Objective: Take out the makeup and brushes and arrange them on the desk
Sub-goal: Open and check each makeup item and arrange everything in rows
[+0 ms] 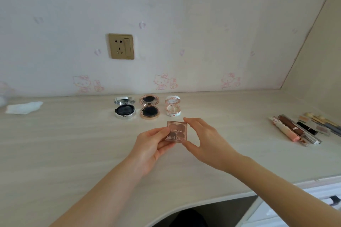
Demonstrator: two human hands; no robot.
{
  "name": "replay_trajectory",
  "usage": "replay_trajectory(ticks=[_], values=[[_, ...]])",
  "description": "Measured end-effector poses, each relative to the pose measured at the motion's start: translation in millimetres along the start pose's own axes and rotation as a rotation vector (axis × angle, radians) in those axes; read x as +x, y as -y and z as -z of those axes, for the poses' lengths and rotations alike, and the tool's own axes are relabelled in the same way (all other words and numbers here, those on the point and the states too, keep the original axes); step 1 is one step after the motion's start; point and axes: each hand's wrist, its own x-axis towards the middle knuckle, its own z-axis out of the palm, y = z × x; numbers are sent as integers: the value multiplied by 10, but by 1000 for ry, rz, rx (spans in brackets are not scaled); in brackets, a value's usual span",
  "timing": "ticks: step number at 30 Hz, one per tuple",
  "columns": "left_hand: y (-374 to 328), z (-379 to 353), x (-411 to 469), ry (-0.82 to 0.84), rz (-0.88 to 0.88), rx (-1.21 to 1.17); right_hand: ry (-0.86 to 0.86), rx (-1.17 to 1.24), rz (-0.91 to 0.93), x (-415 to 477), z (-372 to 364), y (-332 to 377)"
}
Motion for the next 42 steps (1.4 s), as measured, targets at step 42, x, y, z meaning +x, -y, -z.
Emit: replay_trajectory(ticks=[42], values=[[-330, 790, -396, 77, 30, -84, 311, 271, -14, 525, -160, 799]])
